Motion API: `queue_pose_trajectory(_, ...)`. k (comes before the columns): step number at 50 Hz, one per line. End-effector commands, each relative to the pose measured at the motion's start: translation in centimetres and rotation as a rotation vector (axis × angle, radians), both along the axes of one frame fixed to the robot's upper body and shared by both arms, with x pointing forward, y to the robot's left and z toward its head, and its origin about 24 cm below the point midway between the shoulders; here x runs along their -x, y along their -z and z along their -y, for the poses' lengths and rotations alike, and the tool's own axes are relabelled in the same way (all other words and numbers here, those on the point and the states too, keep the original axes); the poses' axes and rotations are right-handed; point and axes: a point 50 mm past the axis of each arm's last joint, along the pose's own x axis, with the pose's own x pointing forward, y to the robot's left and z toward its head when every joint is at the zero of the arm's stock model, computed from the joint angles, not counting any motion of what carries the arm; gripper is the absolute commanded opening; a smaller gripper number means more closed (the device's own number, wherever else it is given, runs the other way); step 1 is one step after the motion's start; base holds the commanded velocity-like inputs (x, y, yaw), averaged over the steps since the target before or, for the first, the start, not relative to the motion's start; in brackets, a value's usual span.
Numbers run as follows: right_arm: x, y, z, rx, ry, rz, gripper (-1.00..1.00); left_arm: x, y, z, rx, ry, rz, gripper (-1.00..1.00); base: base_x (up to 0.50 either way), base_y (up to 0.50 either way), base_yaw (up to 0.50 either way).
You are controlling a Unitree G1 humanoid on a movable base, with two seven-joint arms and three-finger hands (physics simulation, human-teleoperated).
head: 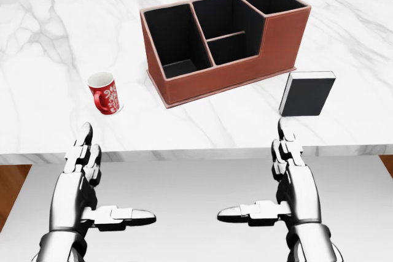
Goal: Pick up the book and place it in the back compartment of the caddy.
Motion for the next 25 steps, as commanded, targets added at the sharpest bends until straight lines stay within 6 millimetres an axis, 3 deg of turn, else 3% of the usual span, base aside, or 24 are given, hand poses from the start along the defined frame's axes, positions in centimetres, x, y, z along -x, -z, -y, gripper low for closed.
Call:
queue_pose_trajectory(1,0.2,0.4,0.5,0.004,-0.008,0.006,1.00,0.3,0.3,-0.5,-0.006,0.012,0.012,1.00,0.00,0.00,0.00)
queue_pose_trajectory(12,0.5,-0.1,0.0,0.014,-0.032,0.005,1.00,0.3,-0.4,-0.7,-0.019,0.019,0.004,1.00,0.00,0.00,0.00)
queue_pose_trajectory(20,0.5,-1.8,0.0,0.023,-0.040,0.065,1.00,-0.4,-2.8,-1.5,-0.043,0.004,0.097,1.00,0.00,0.00,0.00)
queue_pose_trajectory(25,0.4,-3.5,0.3,0.017,-0.038,0.138,1.00,-0.5,-6.4,-1.5,-0.051,0.023,0.250,1.00,0.00,0.00,0.00)
